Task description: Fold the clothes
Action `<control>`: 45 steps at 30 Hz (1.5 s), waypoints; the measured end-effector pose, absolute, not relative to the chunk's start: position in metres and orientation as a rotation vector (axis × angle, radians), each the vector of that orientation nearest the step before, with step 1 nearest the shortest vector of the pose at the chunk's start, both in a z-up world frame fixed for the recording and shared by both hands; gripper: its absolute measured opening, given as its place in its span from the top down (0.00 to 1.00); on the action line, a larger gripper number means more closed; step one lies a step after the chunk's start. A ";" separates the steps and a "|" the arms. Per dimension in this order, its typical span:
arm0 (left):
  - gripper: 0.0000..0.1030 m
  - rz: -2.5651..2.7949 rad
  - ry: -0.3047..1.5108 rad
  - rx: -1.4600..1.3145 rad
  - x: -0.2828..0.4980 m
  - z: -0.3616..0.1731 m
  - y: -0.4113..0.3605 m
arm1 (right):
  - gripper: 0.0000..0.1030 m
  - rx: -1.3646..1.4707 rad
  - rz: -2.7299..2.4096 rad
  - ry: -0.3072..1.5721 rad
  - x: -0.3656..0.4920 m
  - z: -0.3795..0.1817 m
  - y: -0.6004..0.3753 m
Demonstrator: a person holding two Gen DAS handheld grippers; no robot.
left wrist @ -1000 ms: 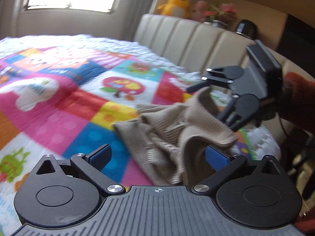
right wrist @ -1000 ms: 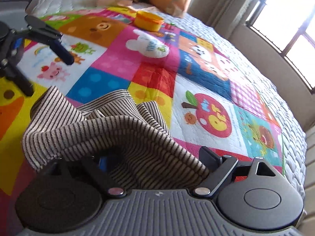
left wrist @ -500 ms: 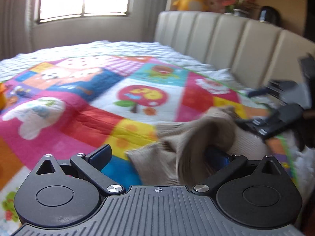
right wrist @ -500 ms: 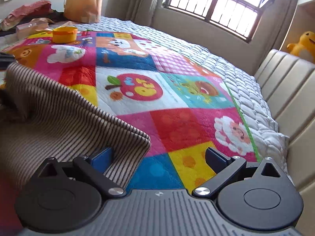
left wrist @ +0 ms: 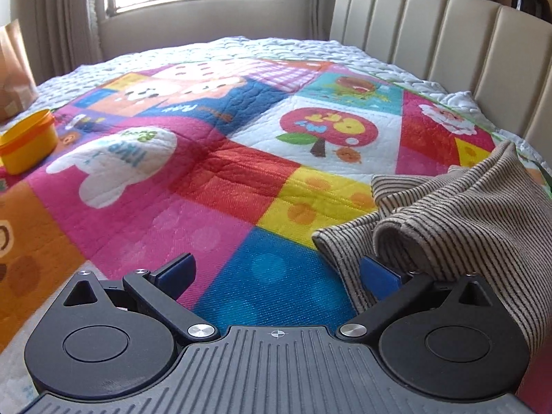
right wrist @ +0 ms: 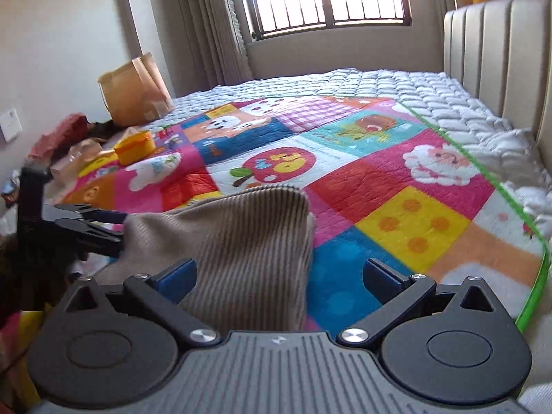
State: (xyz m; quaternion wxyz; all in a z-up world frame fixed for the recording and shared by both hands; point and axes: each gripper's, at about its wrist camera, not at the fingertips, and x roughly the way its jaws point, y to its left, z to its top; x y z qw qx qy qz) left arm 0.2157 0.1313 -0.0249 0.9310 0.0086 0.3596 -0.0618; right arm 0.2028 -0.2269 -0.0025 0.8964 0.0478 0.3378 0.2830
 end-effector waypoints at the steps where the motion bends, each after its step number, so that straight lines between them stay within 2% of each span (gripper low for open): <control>1: 0.00 -0.130 0.728 0.010 0.214 -0.021 0.134 | 0.00 0.147 0.599 0.723 0.194 -0.003 -0.230; 5: 0.00 -0.168 0.693 -0.059 0.207 -0.007 0.145 | 0.02 0.398 0.704 0.885 0.176 -0.025 -0.235; 6: 0.00 -0.175 0.687 -0.079 0.206 -0.005 0.147 | 0.08 0.448 0.719 0.911 0.176 -0.034 -0.232; 8: 0.00 -0.186 0.678 -0.110 0.205 0.000 0.149 | 0.10 0.549 0.749 0.964 0.177 -0.050 -0.225; 13: 0.00 -0.279 0.648 -0.118 0.199 0.009 0.144 | 0.13 0.667 0.726 0.957 0.193 -0.066 -0.207; 14: 0.00 -0.313 0.641 -0.116 0.198 0.010 0.142 | 0.15 0.668 0.717 0.953 0.196 -0.066 -0.205; 16: 0.00 -0.403 0.623 -0.096 0.197 0.014 0.134 | 0.30 0.656 0.692 0.938 0.199 -0.068 -0.203; 19: 0.00 -0.533 0.571 -0.046 0.199 0.020 0.117 | 0.35 0.674 0.688 0.920 0.201 -0.072 -0.206; 23: 0.00 -0.595 0.555 -0.022 0.219 0.021 0.105 | 0.37 0.682 0.691 0.906 0.202 -0.074 -0.208; 28: 0.00 -0.411 0.544 -0.021 0.230 0.037 0.129 | 0.37 0.687 0.683 0.875 0.206 -0.074 -0.211; 35: 0.00 -0.341 0.575 0.135 0.210 0.035 0.141 | 0.35 0.590 0.686 0.814 0.207 -0.072 -0.200; 40: 0.00 -0.349 0.646 0.068 0.205 0.026 0.169 | 0.35 0.581 0.702 0.794 0.206 -0.072 -0.200; 45: 0.00 -0.260 0.680 0.133 0.190 0.021 0.183 | 0.35 0.558 0.704 0.780 0.204 -0.072 -0.199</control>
